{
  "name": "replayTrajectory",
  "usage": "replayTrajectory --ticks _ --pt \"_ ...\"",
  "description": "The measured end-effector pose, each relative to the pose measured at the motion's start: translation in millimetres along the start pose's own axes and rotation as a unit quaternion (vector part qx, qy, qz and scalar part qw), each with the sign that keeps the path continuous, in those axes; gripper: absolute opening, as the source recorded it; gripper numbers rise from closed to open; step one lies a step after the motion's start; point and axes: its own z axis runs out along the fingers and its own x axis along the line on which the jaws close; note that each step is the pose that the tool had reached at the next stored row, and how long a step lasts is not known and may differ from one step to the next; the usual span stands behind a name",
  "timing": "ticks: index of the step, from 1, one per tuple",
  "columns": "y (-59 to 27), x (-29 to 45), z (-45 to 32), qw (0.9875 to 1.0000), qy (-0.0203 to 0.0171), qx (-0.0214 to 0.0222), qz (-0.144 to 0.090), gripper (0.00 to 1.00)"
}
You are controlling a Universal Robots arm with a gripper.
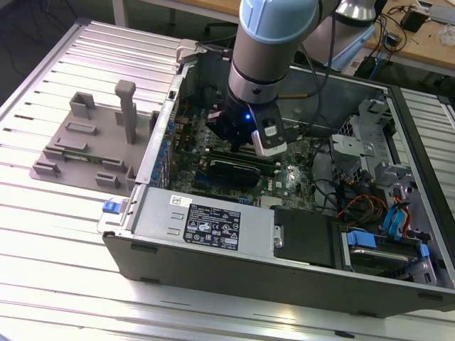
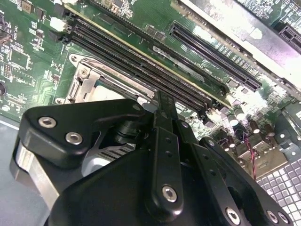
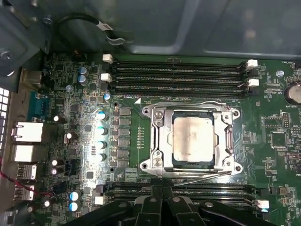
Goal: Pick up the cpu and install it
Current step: 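Install the second cpu locking lever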
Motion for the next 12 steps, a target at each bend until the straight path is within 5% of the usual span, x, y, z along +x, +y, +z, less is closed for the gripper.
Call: replayTrajectory --ticks 4,12 --pt "-3.1 1.2 0.0 1.0000 -0.0006 -0.0092 0.001 0.11" --pt "-5.3 4.8 6.0 0.9998 -0.0025 -0.0173 0.003 0.11"
